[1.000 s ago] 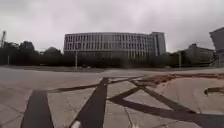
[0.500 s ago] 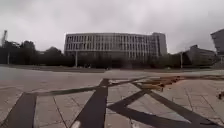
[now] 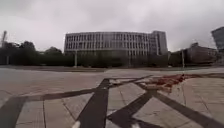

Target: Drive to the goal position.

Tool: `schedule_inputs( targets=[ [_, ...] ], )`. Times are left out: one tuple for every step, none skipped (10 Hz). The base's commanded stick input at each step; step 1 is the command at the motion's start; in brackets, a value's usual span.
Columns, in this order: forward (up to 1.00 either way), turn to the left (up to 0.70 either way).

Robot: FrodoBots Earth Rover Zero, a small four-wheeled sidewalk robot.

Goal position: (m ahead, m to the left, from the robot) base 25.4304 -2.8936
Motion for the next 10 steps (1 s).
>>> schedule_inputs(
  targets=[
    [0.70, -0.32],
    [0.70, -0.32],
    [0.70, -0.32],
    [0.70, -0.33],
    [0.70, -0.07],
    [0.70, 0.00],
    [0.70, 0.00],
    [0.70, 0.00],
    [0.70, 0.00],
    [0.70, 0.00]
  ],
)
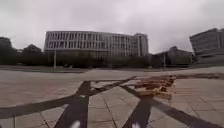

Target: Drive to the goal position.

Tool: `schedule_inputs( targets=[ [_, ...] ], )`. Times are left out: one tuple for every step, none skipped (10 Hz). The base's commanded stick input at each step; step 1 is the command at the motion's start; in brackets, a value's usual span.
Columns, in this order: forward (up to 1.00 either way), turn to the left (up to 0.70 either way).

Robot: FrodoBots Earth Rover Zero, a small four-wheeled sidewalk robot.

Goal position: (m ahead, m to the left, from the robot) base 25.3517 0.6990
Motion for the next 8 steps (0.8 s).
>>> schedule_inputs(
  targets=[
    [0.70, 0.00],
    [0.70, 0.00],
    [0.70, 0.00],
    [0.70, 0.00],
    [0.70, 0.00],
    [0.70, 0.00],
    [0.70, 0.00],
    [0.70, 0.00]
  ],
)
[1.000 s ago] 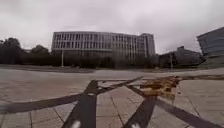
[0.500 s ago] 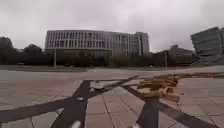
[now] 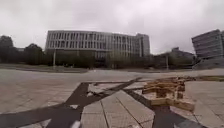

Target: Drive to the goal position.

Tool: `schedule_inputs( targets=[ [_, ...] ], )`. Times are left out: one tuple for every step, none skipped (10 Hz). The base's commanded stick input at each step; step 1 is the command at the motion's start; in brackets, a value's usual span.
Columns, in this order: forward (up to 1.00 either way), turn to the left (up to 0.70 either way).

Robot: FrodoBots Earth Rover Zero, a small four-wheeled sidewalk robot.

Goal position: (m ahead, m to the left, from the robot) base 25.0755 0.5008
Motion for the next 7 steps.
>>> schedule_inputs(
  targets=[
    [0.70, 0.00],
    [0.70, -0.25],
    [0.70, -0.35],
    [0.70, -0.35],
    [0.70, -0.35],
    [0.70, -0.35],
    [0.70, -0.35]
  ],
)
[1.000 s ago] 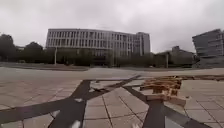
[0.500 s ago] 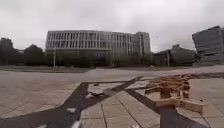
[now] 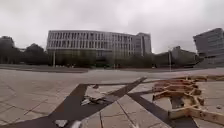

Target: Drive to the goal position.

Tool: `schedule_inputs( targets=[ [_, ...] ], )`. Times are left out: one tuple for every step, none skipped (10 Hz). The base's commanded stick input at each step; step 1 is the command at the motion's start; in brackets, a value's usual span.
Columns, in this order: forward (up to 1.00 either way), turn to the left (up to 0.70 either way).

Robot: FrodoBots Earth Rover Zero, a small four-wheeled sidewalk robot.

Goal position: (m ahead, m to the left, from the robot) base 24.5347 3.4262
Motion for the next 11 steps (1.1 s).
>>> schedule_inputs(
  targets=[
    [0.70, -0.35],
    [0.70, -0.33],
    [0.70, -0.28],
    [0.70, 0.00],
    [0.70, 0.00],
    [0.70, 0.00],
    [0.70, 0.00],
    [0.70, 0.00],
    [0.70, 0.00],
    [0.70, 0.00],
    [0.70, 0.00]
  ],
)
